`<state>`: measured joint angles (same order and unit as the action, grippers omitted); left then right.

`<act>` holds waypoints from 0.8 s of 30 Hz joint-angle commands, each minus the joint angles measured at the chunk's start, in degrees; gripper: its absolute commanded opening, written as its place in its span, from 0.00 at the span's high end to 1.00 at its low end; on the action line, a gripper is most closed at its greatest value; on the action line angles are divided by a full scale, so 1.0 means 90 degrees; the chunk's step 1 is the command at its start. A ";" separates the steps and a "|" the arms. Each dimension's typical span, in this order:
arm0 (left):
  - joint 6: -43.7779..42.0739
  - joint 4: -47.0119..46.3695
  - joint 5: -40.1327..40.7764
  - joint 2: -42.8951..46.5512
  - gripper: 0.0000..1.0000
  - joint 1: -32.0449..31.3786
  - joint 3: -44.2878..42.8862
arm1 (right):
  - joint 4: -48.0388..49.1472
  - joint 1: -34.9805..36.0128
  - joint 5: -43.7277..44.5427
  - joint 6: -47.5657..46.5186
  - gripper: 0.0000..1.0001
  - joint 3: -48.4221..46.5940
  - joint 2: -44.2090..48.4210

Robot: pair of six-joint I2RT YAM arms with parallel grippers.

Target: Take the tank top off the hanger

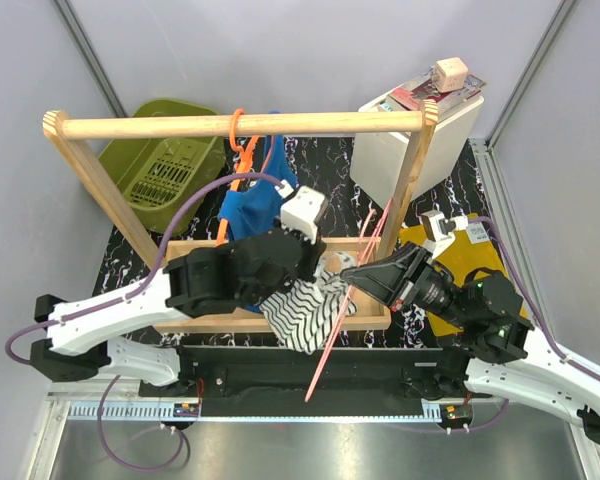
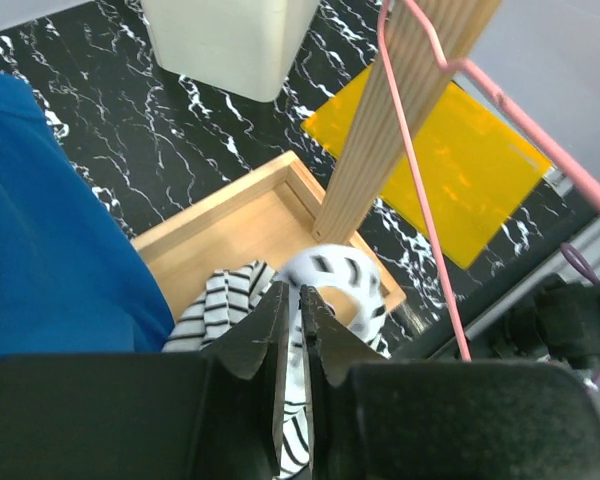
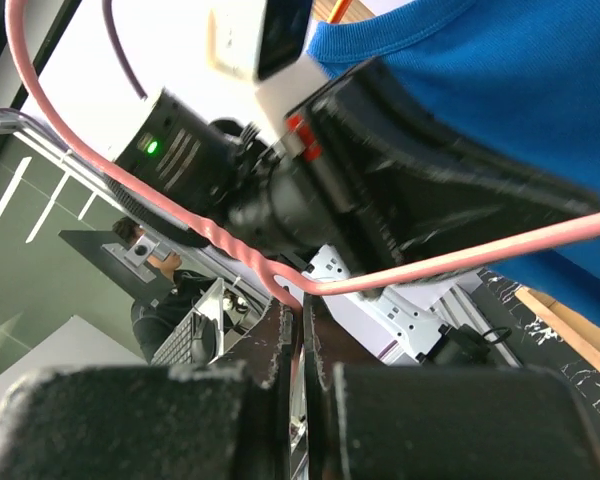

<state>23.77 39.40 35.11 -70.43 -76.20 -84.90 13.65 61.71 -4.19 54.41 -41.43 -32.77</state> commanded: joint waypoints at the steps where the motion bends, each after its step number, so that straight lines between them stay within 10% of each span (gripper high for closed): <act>1: -0.0112 -0.0188 -0.0034 -0.0182 0.85 0.0322 -0.0459 | -0.0100 -0.0031 0.0161 -0.0079 1.00 0.0198 0.0360; 8: -0.0083 -0.0159 -0.0249 -0.0212 0.75 0.0713 -0.0644 | -0.0355 -0.0031 0.0231 -0.0109 1.00 0.0218 0.0653; 14: 0.0152 -0.0217 -0.1545 0.0344 0.43 0.0713 -0.0645 | -0.0374 -0.0031 0.0270 -0.0167 1.00 0.0277 0.0683; 24: 0.1185 -0.1865 -0.4966 0.1838 0.44 0.0509 0.1200 | 0.0425 -0.0021 -0.0403 -0.0021 1.00 0.0131 0.0088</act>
<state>28.45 33.39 3.18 -58.76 -70.22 -80.66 11.00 61.71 -4.40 54.19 -38.65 -29.71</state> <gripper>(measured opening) 0.587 0.028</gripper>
